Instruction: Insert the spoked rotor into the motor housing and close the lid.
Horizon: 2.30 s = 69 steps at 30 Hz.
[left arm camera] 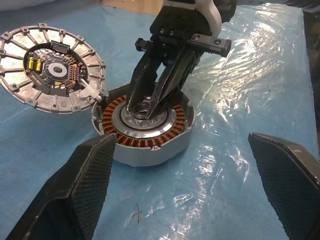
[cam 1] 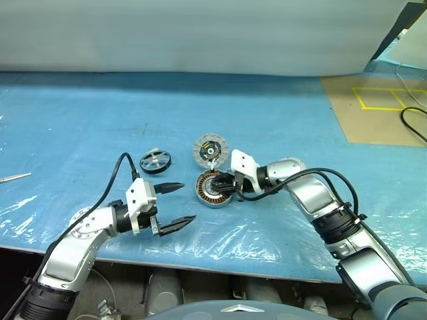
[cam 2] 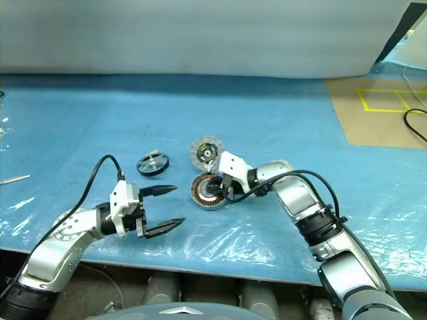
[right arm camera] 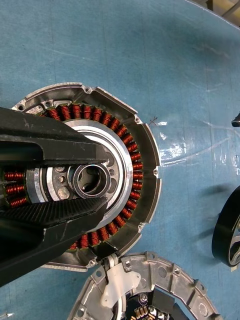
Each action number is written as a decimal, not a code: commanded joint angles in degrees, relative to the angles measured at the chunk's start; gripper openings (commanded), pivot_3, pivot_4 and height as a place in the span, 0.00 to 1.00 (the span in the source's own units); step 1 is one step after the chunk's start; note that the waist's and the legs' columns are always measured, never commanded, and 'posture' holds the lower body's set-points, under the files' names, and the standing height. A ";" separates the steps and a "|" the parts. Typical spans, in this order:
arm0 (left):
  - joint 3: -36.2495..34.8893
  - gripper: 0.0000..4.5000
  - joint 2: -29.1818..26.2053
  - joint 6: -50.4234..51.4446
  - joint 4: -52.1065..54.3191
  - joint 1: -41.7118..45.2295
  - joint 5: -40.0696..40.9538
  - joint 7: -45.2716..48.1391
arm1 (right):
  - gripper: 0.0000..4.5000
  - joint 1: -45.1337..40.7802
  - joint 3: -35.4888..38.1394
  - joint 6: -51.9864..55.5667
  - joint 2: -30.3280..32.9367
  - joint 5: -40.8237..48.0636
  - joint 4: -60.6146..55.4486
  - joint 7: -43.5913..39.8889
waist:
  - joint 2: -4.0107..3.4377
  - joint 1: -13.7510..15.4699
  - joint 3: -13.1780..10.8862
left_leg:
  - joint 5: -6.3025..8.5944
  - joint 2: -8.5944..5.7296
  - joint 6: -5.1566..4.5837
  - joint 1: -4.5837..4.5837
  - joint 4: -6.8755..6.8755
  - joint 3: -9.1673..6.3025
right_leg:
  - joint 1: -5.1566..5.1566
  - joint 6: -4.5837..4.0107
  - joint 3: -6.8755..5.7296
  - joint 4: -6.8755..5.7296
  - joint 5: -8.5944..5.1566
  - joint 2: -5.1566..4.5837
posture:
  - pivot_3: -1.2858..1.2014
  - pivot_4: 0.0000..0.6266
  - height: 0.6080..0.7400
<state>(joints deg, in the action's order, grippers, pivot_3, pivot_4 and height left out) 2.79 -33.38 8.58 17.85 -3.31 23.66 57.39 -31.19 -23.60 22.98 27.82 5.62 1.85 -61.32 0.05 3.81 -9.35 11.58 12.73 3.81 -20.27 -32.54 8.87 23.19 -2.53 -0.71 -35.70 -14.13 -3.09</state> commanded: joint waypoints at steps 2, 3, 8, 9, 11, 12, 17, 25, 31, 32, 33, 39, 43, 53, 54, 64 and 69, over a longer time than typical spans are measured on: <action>-0.08 1.00 -0.08 -1.14 0.68 -0.03 0.22 0.44 | 0.41 -0.42 0.53 -0.24 0.18 -0.58 -0.35 0.20 | 0.00 0.00 0.00 | 0.00 0.00 0.00 0.00 0.00 0.00 | 0.00 0.00 0.00 0.00 0.00 0.00 | 0.52 0.24 1.00; -0.07 1.00 -0.06 -1.16 0.67 -0.09 0.23 0.44 | 0.48 -0.59 0.83 0.57 0.19 0.05 -0.69 -0.22 | 0.00 0.00 0.00 | 0.00 0.00 0.00 0.00 0.00 0.00 | 0.00 0.00 0.00 -0.01 0.00 0.00 | 0.52 0.24 1.00; -0.20 1.00 0.07 -1.23 0.33 -0.05 0.41 0.45 | 0.55 -2.33 3.25 3.44 -0.49 2.90 -2.12 -0.72 | 0.00 0.00 0.00 | 0.00 0.01 0.00 0.01 -0.02 0.00 | -0.01 0.00 0.00 -0.01 0.00 0.00 | 0.52 0.24 1.00; -0.24 1.00 0.09 -1.25 0.27 -0.03 0.42 0.43 | 0.55 -2.69 3.65 4.09 -0.58 3.52 -2.60 -0.82 | 0.00 -0.01 0.00 | 0.00 0.01 0.00 0.01 -0.02 0.00 | 0.00 0.00 0.00 -0.01 0.00 0.00 | 0.52 0.24 1.00; -0.29 1.00 0.08 -1.31 0.15 -0.02 0.44 0.49 | 0.55 -3.20 4.24 5.29 -0.82 4.50 -3.36 -0.93 | 0.00 -0.02 0.00 | 0.00 0.01 0.00 0.01 -0.02 0.00 | 0.00 0.00 0.00 -0.01 0.00 0.00 | 0.52 0.24 1.00; -0.29 1.00 0.10 -1.27 0.14 -0.03 0.49 0.49 | 0.55 -3.55 4.80 6.36 -1.01 5.49 -4.11 -1.10 | 0.00 -0.01 0.00 | 0.00 0.01 0.00 0.01 -0.02 0.00 | 0.00 0.00 0.00 -0.01 0.00 0.00 | 0.52 0.24 1.00; -0.17 1.00 0.27 -1.24 -0.04 -0.12 0.53 0.47 | 0.46 -3.99 5.81 8.42 -1.87 7.87 -6.26 -1.06 | 0.00 0.01 0.00 | 0.00 0.01 0.00 0.01 0.00 0.00 | 0.00 0.00 0.00 -0.01 0.00 0.00 | 0.52 0.24 1.00; -0.24 1.00 0.42 -1.50 -0.33 0.08 0.55 0.64 | 0.01 -1.88 2.89 5.31 -1.84 3.95 -3.08 0.42 | 0.00 0.01 0.00 | 0.00 0.01 0.00 0.00 0.00 0.00 | 0.00 0.00 0.00 -0.01 0.00 0.00 | 0.52 0.24 1.00; -0.17 1.00 0.53 -1.55 -0.55 0.30 0.42 0.61 | 0.01 -1.82 2.54 3.39 -2.05 2.55 -0.08 1.04 | 0.00 0.01 0.00 | 0.00 0.01 0.00 0.01 -0.01 0.00 | 0.00 0.00 0.00 -0.01 0.00 0.00 | 0.52 0.24 1.00; -0.11 1.00 0.47 -1.69 -0.65 0.35 0.25 0.68 | 0.01 -1.78 2.38 3.24 -2.25 2.25 0.43 1.35 | 0.00 0.01 0.00 | 0.00 0.01 0.00 0.01 -0.01 0.00 | 0.00 0.00 0.00 -0.01 0.00 0.00 | 0.52 0.24 1.00; -0.06 1.00 0.42 -1.79 -0.71 0.38 0.15 0.74 | 0.01 -1.76 2.29 3.12 -2.40 2.14 0.73 1.42 | 0.00 0.01 0.00 | 0.00 0.01 0.00 0.00 -0.01 0.00 | 0.00 0.00 0.00 -0.01 0.00 0.00 | 0.52 0.24 1.00; 0.11 1.00 0.50 -1.94 -1.49 0.83 0.10 0.99 | 0.01 -0.98 1.12 3.82 -2.41 1.71 1.79 0.28 | 0.00 0.01 0.00 | 0.00 0.01 0.00 0.00 -0.01 0.00 | 0.00 0.00 0.00 -0.01 0.00 0.00 | 0.52 0.24 1.00; 0.15 1.00 0.38 -2.12 -1.76 0.67 0.00 1.10 | 0.01 -0.02 0.63 3.28 -2.22 1.19 1.92 0.14 | 0.00 0.01 0.00 | 0.00 0.01 0.00 0.01 -0.01 0.00 | 0.00 0.00 0.00 -0.01 0.00 0.00 | 0.52 0.24 1.00; 0.06 1.00 0.64 -1.97 -1.22 0.72 0.31 0.62 | 0.01 1.11 -3.40 -1.80 -1.12 -6.13 9.94 2.88 | 0.03 -0.01 0.09 | 0.00 0.01 0.00 0.26 -0.01 0.01 | -0.23 -0.01 0.00 -0.01 0.00 -0.01 | 0.52 0.24 1.00; 0.10 1.00 0.67 -1.94 -1.15 0.72 0.30 0.57 | 0.01 1.46 -3.84 -2.15 -0.78 -6.56 10.52 2.60 | 0.04 0.00 0.17 | 0.01 0.01 0.00 0.32 -0.01 0.02 | -0.31 -0.01 0.01 -0.01 -0.01 -0.01 | 0.52 0.24 1.00; 0.13 1.00 1.07 -2.03 -1.47 0.94 0.18 0.63 | 0.01 2.78 2.58 6.04 -3.13 2.78 3.24 0.70 | 0.08 0.16 0.34 | 0.12 -0.04 -0.19 1.04 0.12 0.07 | -1.05 0.01 0.06 0.18 -0.04 -0.14 | 0.52 0.24 1.00; 0.13 1.00 1.33 -2.00 -1.80 1.44 0.27 0.69 | 0.01 -0.74 8.21 13.57 -5.24 10.97 -1.49 -0.29 | 0.08 -0.13 0.33 | 0.01 0.03 -0.03 0.19 0.15 0.10 | -0.09 -0.01 0.05 0.08 -0.01 0.01 | 0.52 0.24 1.00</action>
<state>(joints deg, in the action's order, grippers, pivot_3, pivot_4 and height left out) 2.94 -32.13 7.32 15.23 -2.25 23.53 57.94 -30.19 -17.35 34.39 22.98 13.14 4.02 -60.48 0.13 3.68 -9.02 11.59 12.76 3.79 -20.21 -32.42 8.97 23.23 -2.53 -0.66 -35.70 -14.12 -3.07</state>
